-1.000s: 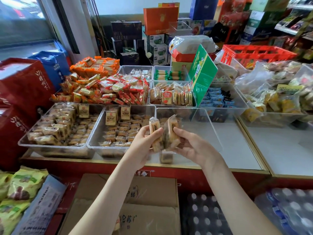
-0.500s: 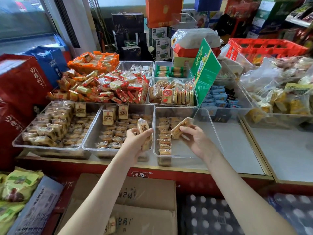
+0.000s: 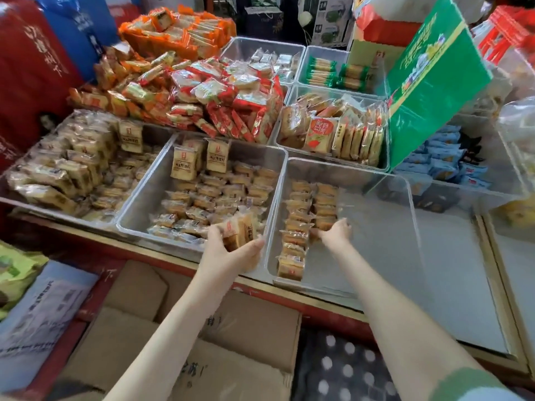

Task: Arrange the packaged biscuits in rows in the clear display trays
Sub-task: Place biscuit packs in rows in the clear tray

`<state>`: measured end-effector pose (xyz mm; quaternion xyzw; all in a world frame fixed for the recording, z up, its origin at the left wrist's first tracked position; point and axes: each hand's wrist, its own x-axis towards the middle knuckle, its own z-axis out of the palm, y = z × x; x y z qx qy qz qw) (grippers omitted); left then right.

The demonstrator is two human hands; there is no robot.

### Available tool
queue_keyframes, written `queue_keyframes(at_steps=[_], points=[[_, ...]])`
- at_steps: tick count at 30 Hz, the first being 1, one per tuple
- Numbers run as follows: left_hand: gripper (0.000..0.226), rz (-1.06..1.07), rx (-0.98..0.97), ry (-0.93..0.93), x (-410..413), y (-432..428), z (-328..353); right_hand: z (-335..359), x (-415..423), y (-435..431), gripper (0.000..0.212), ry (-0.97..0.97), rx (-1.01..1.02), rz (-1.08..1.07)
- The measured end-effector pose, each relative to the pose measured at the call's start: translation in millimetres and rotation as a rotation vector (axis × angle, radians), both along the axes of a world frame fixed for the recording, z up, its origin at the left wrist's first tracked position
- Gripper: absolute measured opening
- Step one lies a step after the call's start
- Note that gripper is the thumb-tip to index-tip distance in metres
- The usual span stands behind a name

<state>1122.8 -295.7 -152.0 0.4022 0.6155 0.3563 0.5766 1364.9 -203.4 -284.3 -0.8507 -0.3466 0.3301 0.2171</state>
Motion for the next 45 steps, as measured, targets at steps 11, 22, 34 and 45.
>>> queue_keyframes(at_steps=[11, 22, 34, 45], points=[[0.028, -0.237, -0.051, -0.07, 5.7, -13.9, 11.6, 90.7, -8.8, -29.6, 0.076, 0.05, 0.229, 0.191], [0.038, -0.439, 0.32, -0.044, 14.3, -39.4, 65.1, 227.2, -27.2, -143.4, 0.018, 0.471, 0.375, 0.477], [0.009, -0.05, 0.096, -0.605, 8.5, -73.3, 85.9, 218.4, -71.3, -192.2, 0.01, 0.838, 0.607, -0.195], [0.014, -0.205, 0.083, -0.277, -5.2, -81.0, 85.7, 222.4, -77.0, -205.5, 0.013, 1.07, 0.688, -0.326]])
